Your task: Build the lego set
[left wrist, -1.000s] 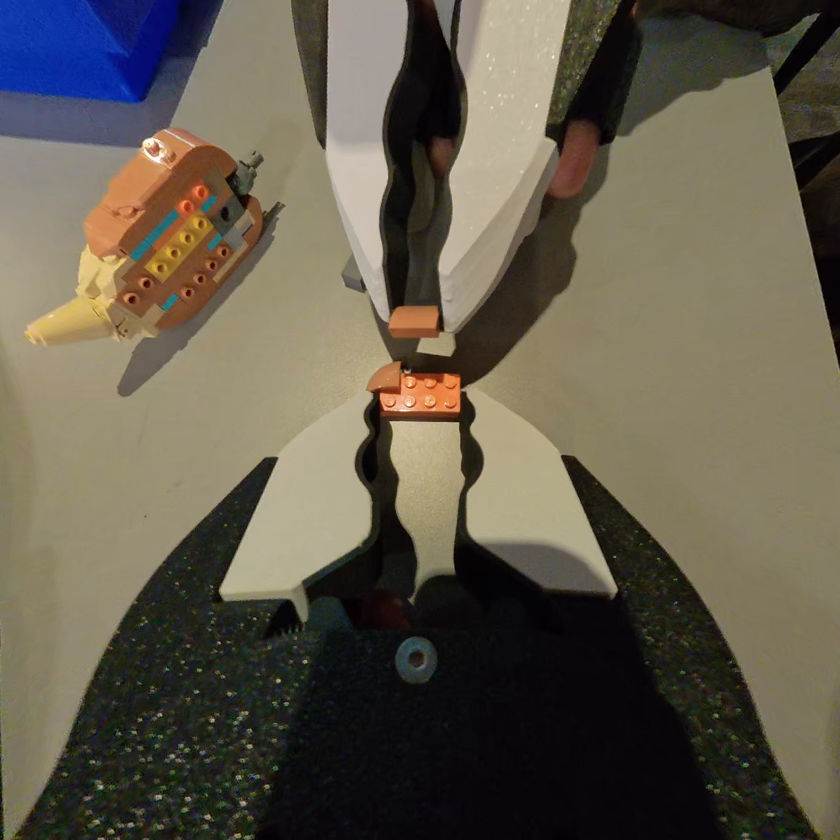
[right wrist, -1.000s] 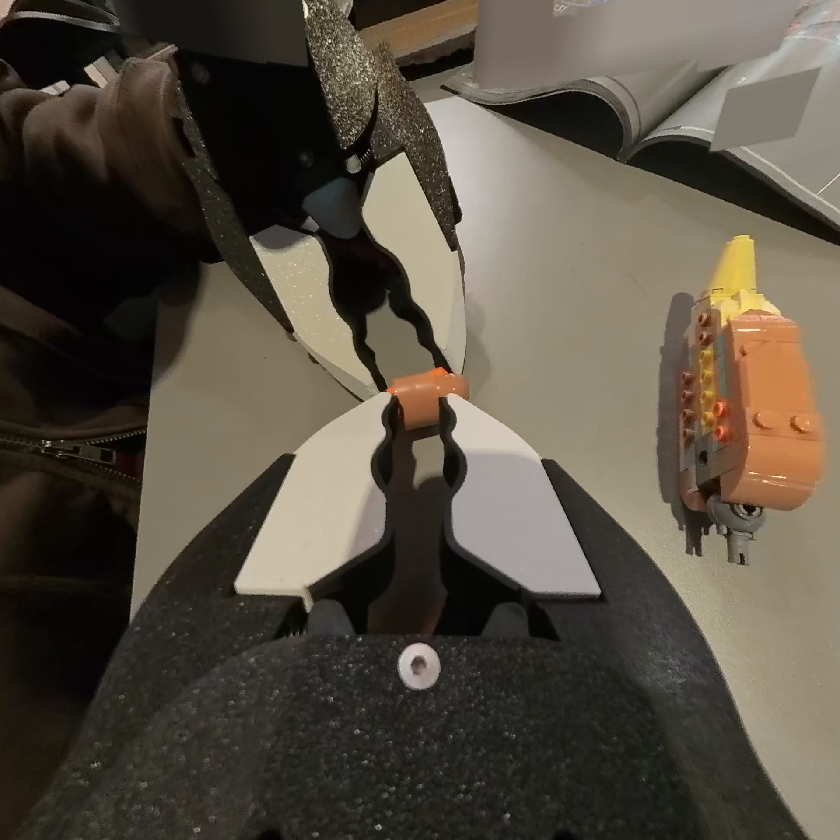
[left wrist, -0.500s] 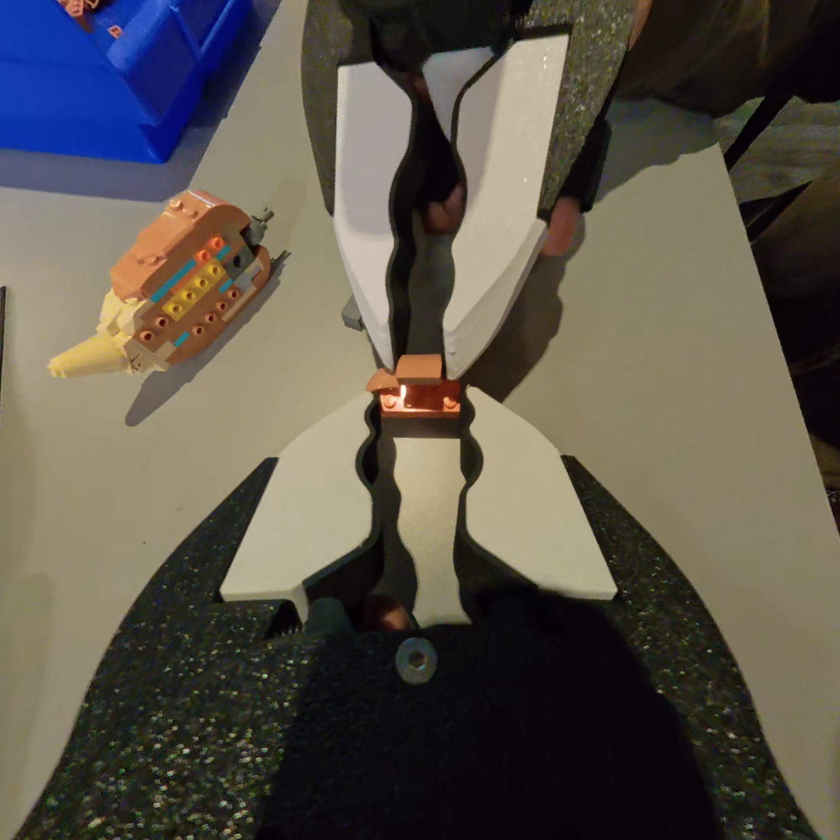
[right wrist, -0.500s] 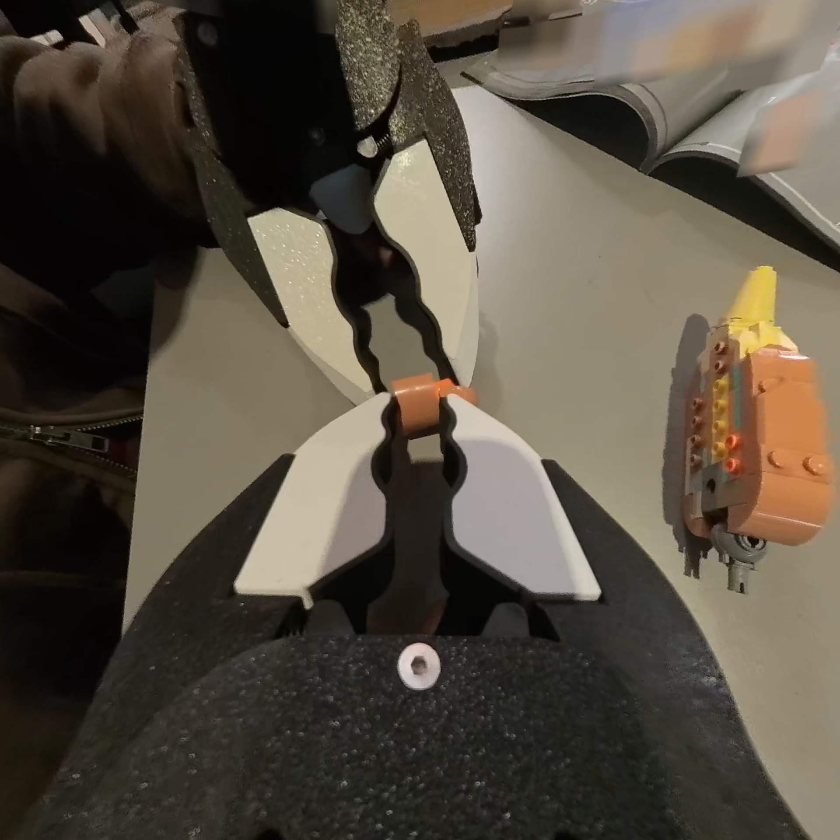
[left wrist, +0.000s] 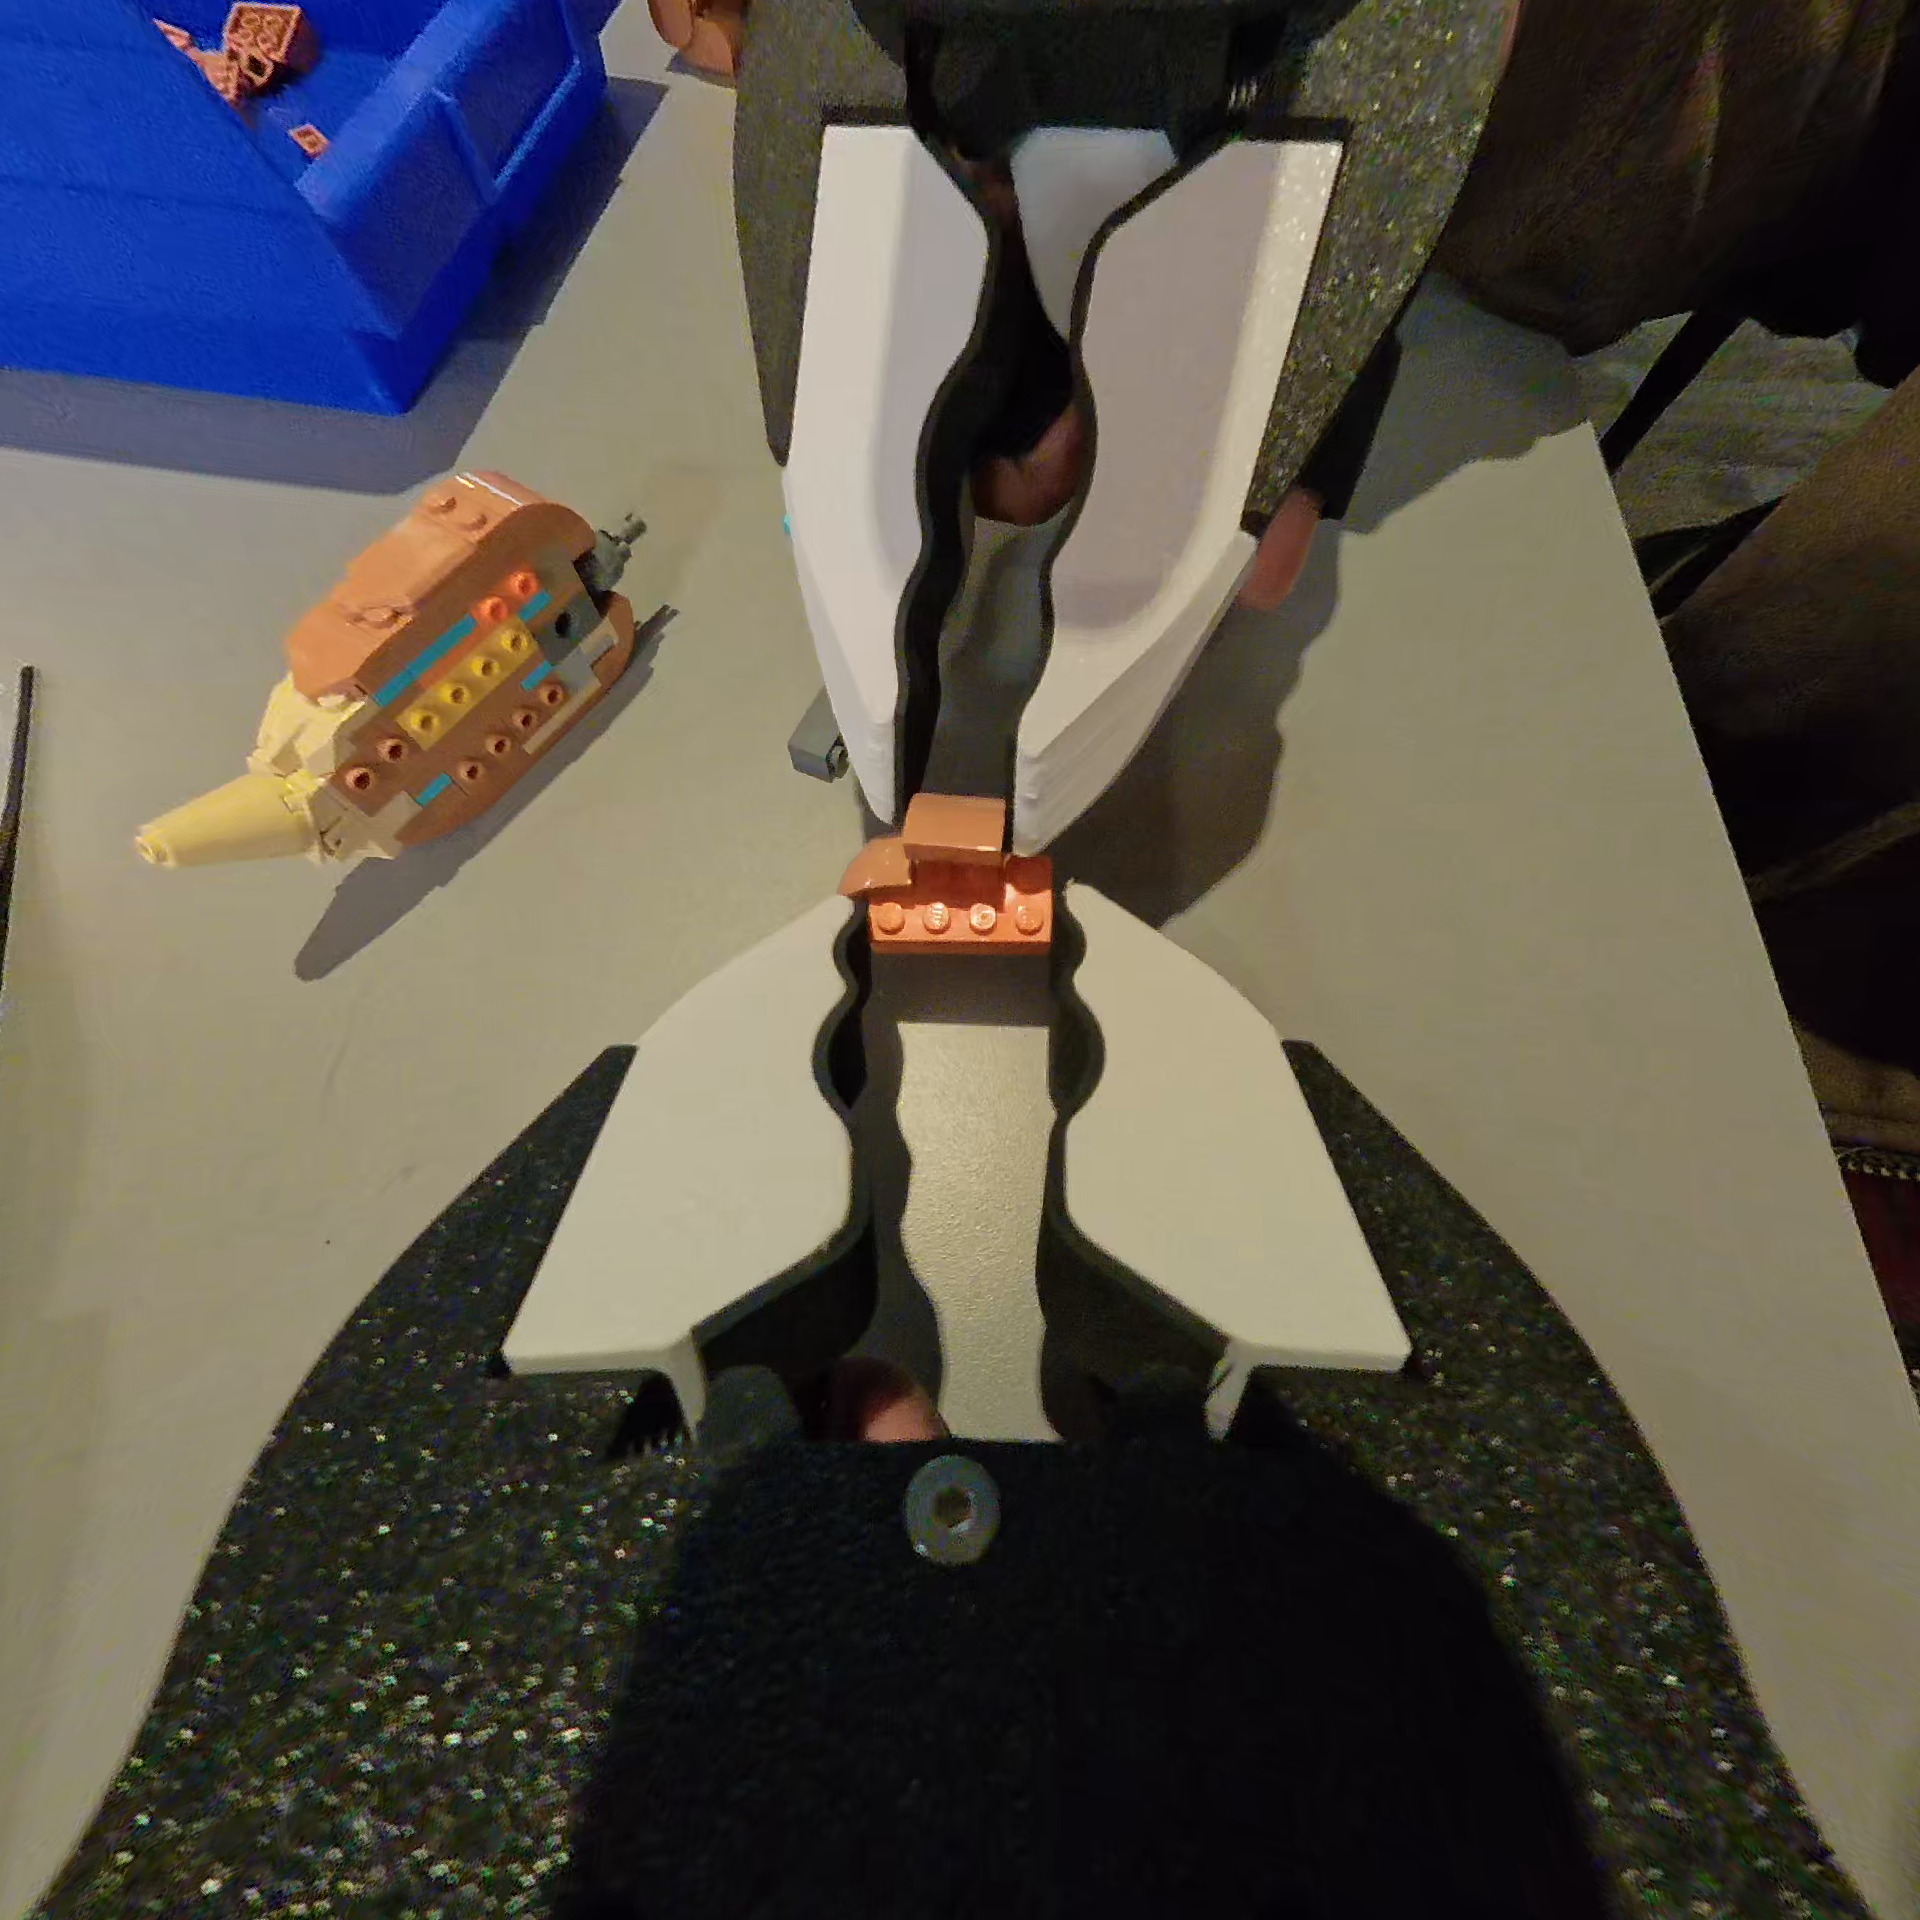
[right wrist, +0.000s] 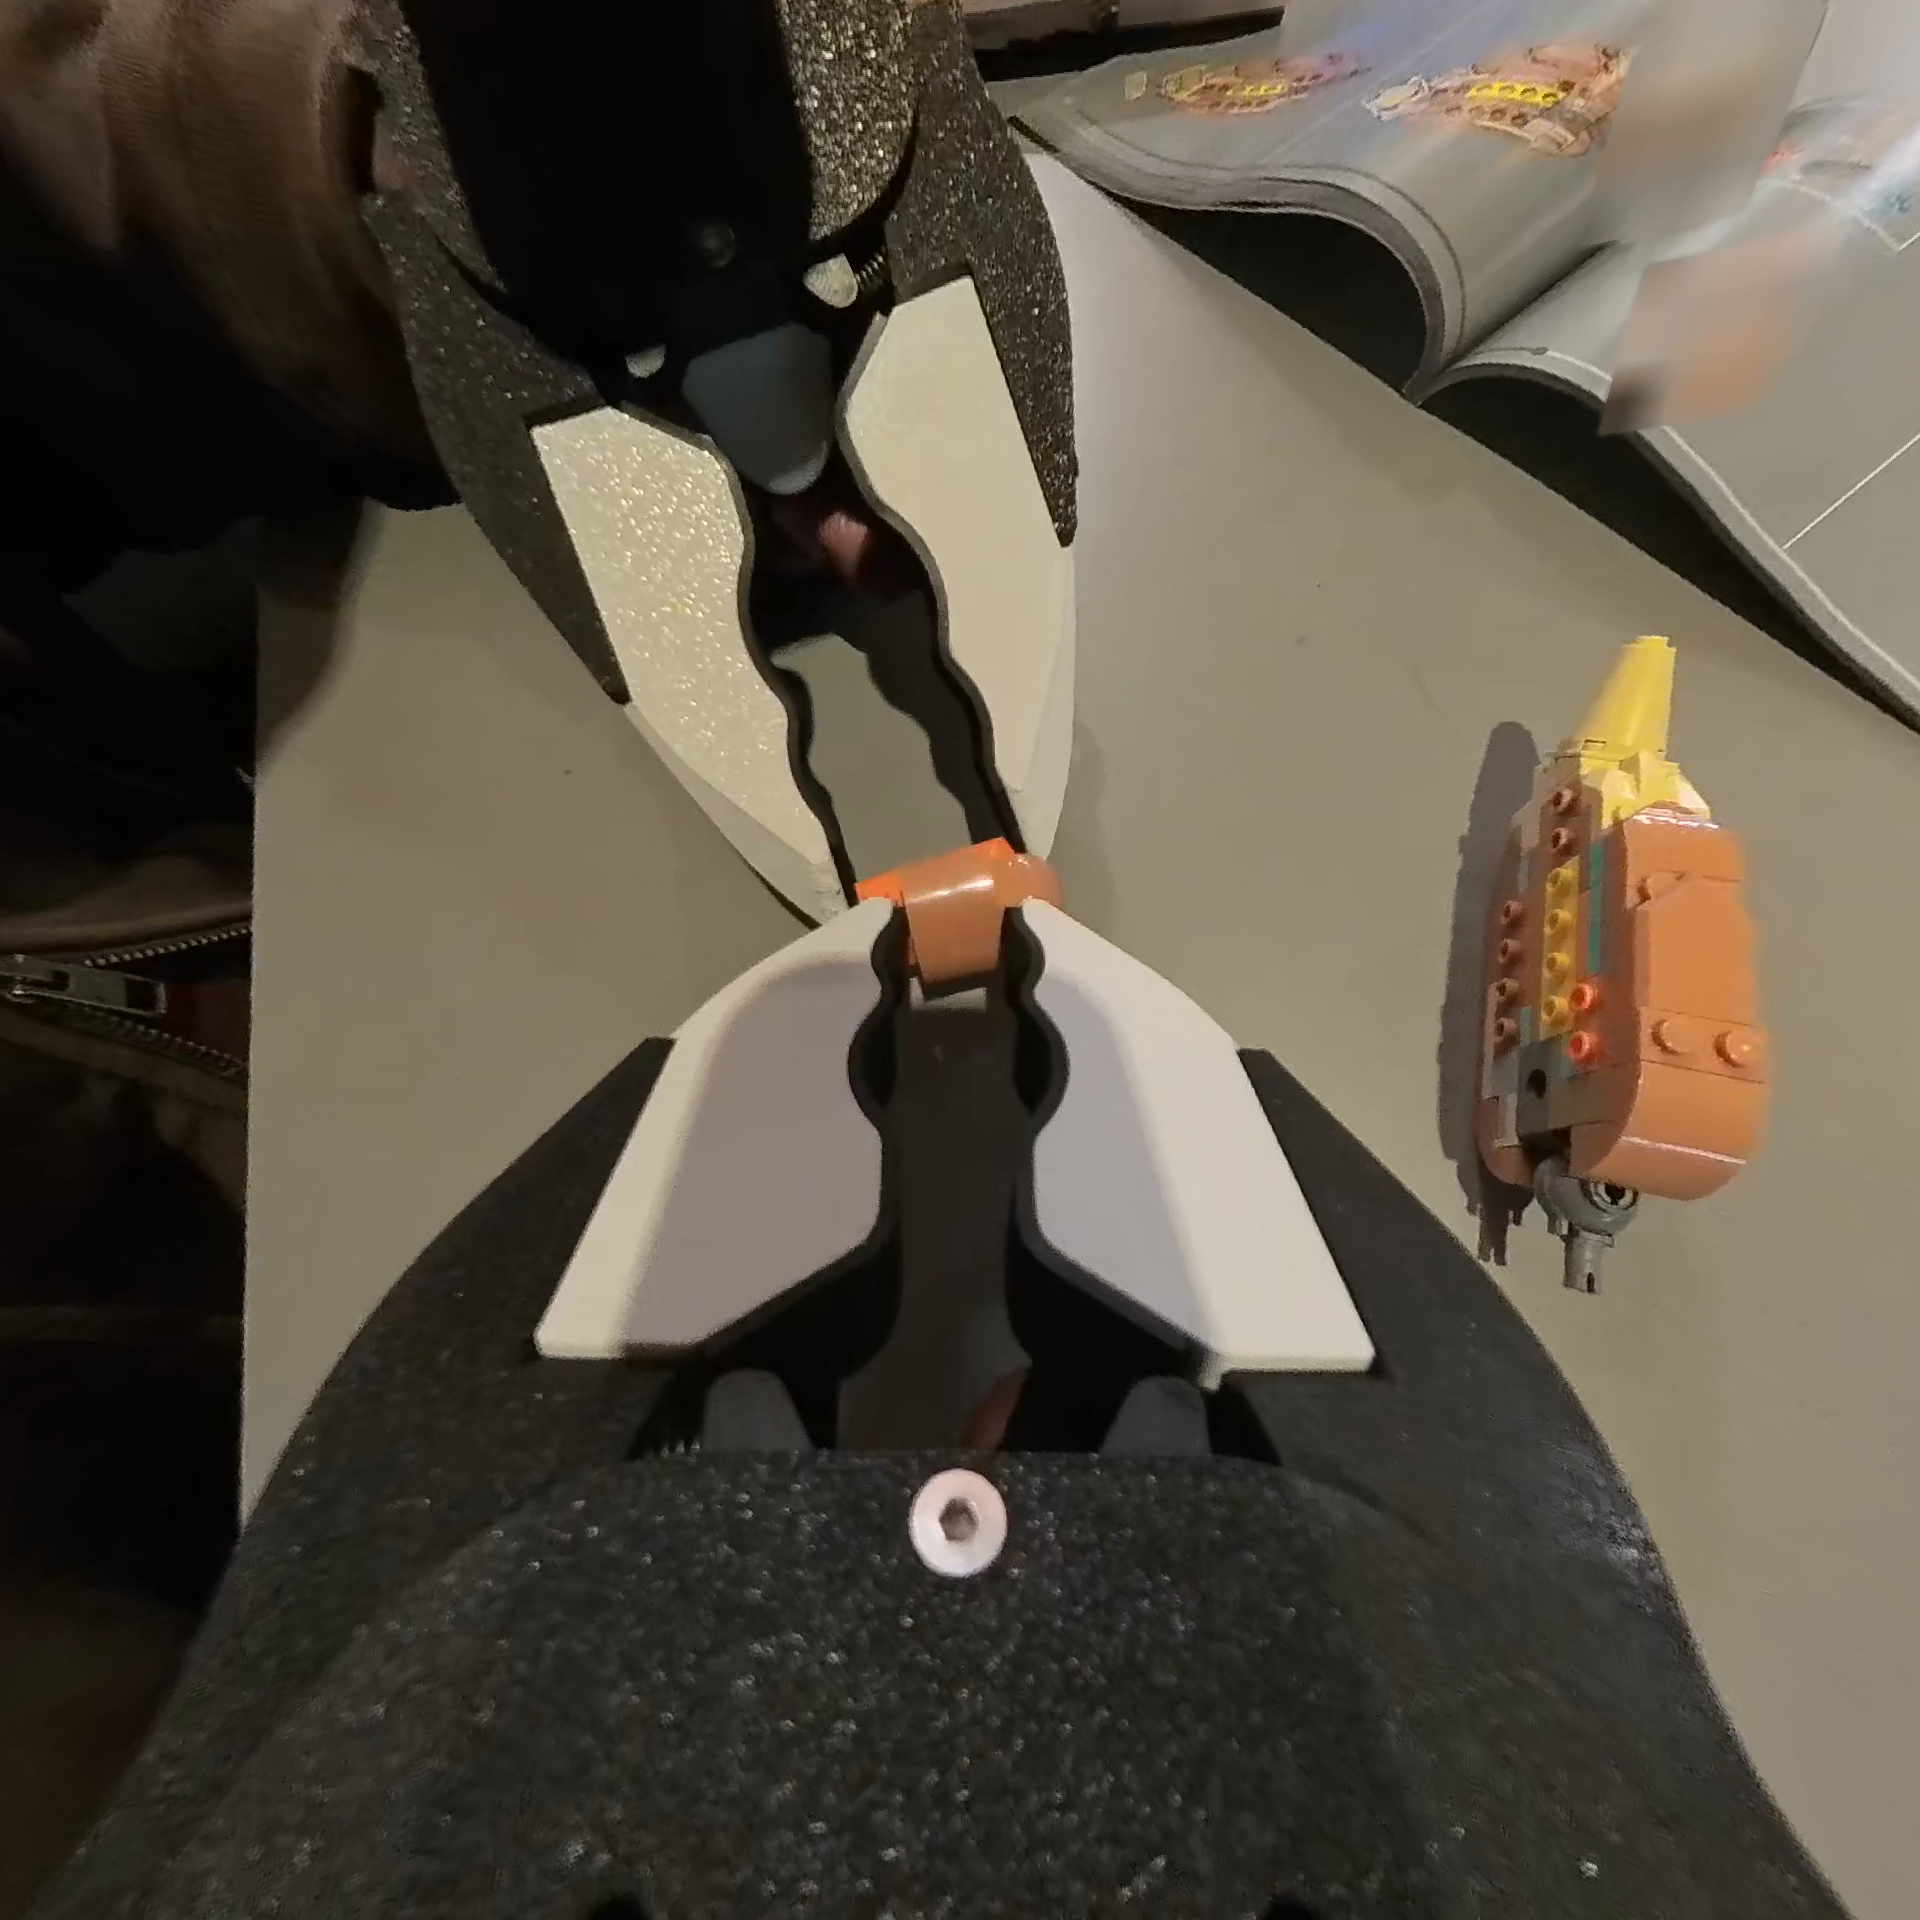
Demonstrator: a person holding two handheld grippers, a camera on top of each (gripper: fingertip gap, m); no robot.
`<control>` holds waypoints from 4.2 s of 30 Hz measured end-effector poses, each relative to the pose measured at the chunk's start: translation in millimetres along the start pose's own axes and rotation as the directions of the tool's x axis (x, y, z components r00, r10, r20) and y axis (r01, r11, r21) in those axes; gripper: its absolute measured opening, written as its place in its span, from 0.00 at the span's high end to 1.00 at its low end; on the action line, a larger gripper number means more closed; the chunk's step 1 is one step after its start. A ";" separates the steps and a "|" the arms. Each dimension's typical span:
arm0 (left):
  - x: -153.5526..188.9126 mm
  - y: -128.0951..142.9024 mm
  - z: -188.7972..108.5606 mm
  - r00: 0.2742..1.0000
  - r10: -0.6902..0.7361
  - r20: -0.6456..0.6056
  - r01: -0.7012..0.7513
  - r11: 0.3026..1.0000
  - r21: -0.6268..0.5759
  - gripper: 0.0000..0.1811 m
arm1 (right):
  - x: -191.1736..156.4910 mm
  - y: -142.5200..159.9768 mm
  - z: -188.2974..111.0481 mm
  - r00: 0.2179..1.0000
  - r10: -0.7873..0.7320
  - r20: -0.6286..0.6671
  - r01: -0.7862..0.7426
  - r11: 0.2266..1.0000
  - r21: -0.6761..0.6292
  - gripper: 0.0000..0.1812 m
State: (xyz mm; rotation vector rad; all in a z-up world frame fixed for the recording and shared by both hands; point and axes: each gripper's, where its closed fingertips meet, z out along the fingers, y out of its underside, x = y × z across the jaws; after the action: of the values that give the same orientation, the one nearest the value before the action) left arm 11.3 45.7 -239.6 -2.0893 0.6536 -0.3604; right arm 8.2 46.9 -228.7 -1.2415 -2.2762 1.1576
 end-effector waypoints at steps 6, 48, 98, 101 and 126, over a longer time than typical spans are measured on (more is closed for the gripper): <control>-0.6 -2.5 -1.1 1.000 -0.004 -0.001 0.004 1.000 0.018 0.82 | 0.5 -0.9 -0.2 1.000 0.001 -0.011 -0.001 1.000 -0.010 0.90; -2.9 21.6 5.0 1.000 0.016 0.024 -0.013 0.990 -0.142 0.82 | -0.5 46.9 -1.6 0.989 -0.038 -0.144 0.010 0.981 -0.191 0.88; 17.5 -13.5 -18.5 0.923 -0.283 -0.262 0.309 0.949 0.065 0.89 | -22.8 -4.2 -6.7 0.953 -0.244 0.180 0.256 0.966 -0.041 0.91; 18.0 -14.5 -16.5 0.972 -0.143 -0.188 0.162 0.983 0.091 0.89 | -26.5 -10.2 -10.8 0.952 -0.210 0.224 0.214 0.977 0.007 0.91; 12.1 -29.2 -14.6 0.996 -0.028 -0.083 0.044 0.981 0.188 0.91 | -18.8 -31.7 -22.5 0.980 -0.064 0.187 0.013 0.965 0.262 0.92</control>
State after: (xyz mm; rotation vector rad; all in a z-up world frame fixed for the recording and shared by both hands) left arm 23.4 42.4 -207.2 -1.9141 0.6044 -0.5099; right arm 14.5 33.6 -188.0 -1.0198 -2.1775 1.5649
